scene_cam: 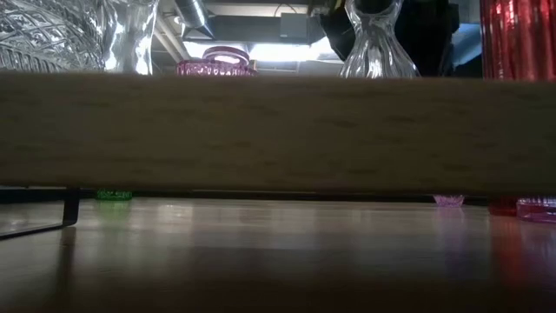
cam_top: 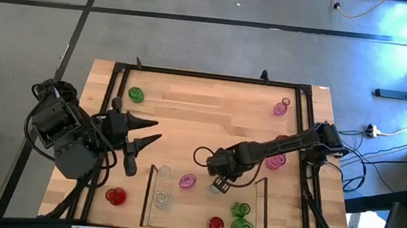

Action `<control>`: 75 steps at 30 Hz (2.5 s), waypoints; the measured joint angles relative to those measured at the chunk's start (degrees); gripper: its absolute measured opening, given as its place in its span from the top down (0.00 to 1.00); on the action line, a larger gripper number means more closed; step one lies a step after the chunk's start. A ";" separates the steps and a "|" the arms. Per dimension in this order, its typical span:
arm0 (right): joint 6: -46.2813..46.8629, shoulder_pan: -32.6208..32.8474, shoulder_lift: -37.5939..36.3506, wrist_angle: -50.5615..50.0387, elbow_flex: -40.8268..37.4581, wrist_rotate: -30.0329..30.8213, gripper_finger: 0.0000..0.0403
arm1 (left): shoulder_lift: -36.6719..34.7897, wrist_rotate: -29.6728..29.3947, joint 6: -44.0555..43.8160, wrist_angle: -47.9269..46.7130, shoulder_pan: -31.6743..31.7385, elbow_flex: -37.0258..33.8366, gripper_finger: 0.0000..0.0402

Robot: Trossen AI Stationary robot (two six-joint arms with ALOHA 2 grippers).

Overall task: Sort vases onto shelf
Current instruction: Put the transparent vase aligned with the other transparent vases on the shelf

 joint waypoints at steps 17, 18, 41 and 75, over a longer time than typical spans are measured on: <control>5.71 1.59 -2.88 14.46 -4.05 -8.20 1.00 | 0.00 -0.05 0.98 -0.40 0.37 0.00 0.63; 5.71 1.62 -2.88 14.72 -4.05 -8.51 1.00 | 0.00 -0.05 0.98 -0.42 0.37 0.00 0.63; 5.32 1.51 0.68 25.08 -3.96 -11.09 1.00 | 0.00 -0.09 0.50 -0.04 0.37 0.00 0.63; 6.81 2.27 1.03 31.59 -4.01 -14.42 1.00 | 0.00 -0.51 0.51 0.02 0.56 0.00 0.63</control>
